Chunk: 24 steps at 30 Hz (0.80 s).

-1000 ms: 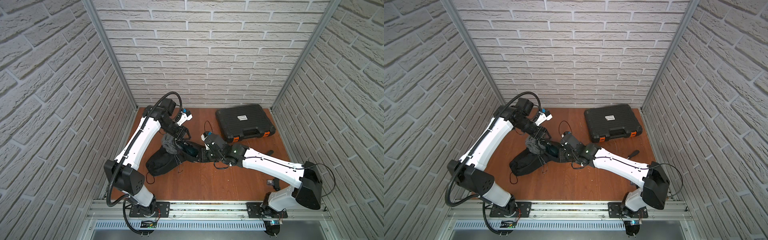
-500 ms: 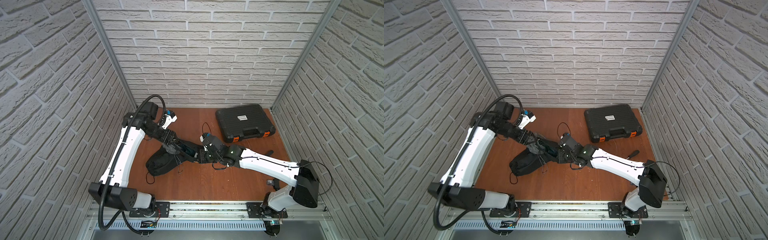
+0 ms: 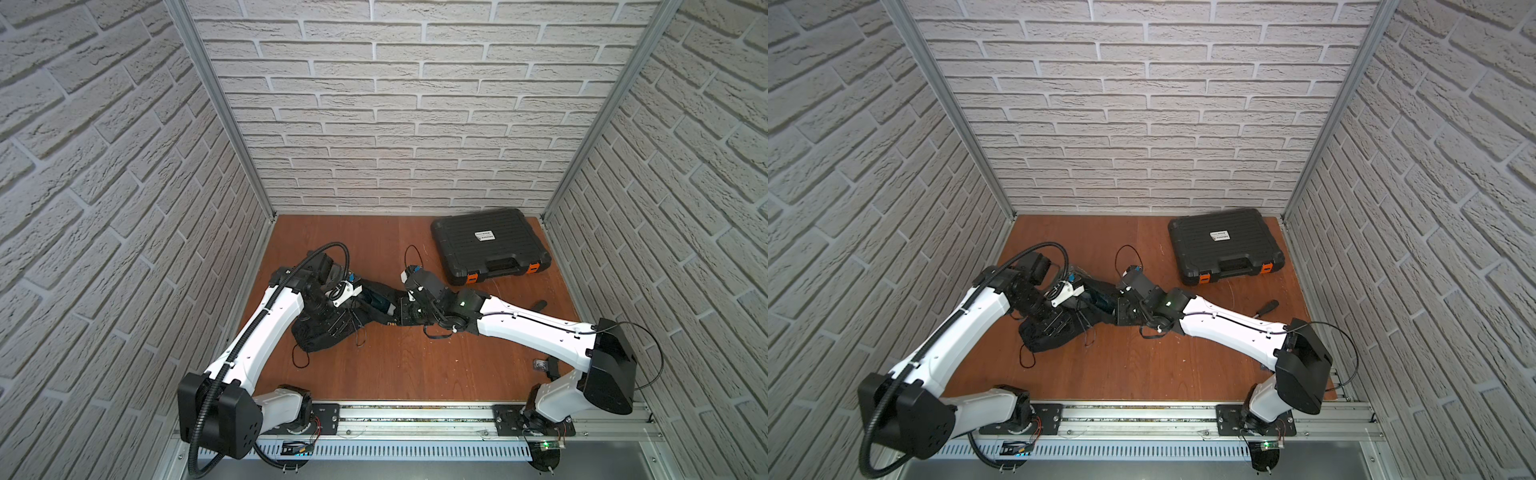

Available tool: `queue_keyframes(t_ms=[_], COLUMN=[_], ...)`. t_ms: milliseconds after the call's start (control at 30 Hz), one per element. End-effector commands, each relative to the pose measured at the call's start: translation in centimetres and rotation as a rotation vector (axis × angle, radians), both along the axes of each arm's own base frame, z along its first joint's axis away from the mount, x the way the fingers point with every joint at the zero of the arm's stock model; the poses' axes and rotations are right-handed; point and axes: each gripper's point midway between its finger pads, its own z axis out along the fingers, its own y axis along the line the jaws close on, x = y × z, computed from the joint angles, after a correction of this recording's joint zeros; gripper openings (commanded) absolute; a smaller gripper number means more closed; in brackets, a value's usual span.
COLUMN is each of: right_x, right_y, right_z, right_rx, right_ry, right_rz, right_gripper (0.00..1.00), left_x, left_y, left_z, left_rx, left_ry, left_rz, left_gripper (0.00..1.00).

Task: Pack away hair dryers
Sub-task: Pull the drawstrings on both sides of the drawstring bag.

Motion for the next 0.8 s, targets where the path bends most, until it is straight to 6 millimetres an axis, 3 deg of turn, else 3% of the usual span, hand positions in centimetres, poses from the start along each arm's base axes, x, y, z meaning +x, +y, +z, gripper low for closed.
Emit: queue_keyframes(t_ms=[0,67,233,467,567,667,767], right_x=[0.7,0.8,1.1,1.4,1.4,1.4,1.4], right_y=[0.7,0.8,0.7,0.4,0.5,0.5,0.5], right_z=[1.0,1.2,1.7,2.1,2.1,2.1,1.9], right_rx=[0.043,0.048,0.059,0.07,0.073,0.074,0.07], right_ry=[-0.01,-0.012,-0.019,-0.028,-0.027,-0.027,-0.022], right_rz=[-0.011,-0.014,-0.021,-0.029,-0.028,-0.024,-0.021], right_gripper=[0.02,0.03,0.03,0.03,0.03,0.03,0.03], left_x=[2.6,3.8,4.4,6.2,6.1,6.0,5.6], left_y=[-1.6,-1.6,-2.4,-1.5,-1.5,-1.4,-1.2], left_z=[1.4,1.2,0.0,-0.7,-0.9,-0.8,-0.4], left_rx=[-0.063,-0.033,0.007,0.081,0.083,0.093,0.103], left_ry=[-0.181,-0.239,-0.266,-0.329,-0.324,-0.325,-0.32], left_rz=[-0.007,0.029,-0.002,0.057,0.059,0.061,0.06], left_gripper=[0.72,0.73,0.69,0.59,0.43,0.17,0.0])
